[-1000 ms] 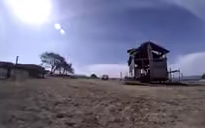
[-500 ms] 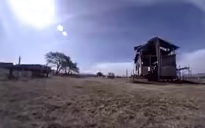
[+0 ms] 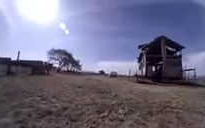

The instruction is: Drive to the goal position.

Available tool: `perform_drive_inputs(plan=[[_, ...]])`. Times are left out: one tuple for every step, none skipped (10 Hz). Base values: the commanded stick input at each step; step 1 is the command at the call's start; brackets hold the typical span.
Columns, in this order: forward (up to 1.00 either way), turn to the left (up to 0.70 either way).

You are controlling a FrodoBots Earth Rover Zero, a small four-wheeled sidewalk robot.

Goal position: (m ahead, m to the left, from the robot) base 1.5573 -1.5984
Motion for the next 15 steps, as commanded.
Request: perform_drive_inputs(plan=[[0.70,0.27],[0.70,0.27],[0.70,0.27],[0.70,0.27],[0.70,0.27],[0.70,0.27],[0.70,0.27],[0.70,0.27],[0.70,0.13],[0.70,0.00],[0.70,0.00],[0.70,0.00],[0.70,0.00],[0.70,0.00],[0.70,0.00]])
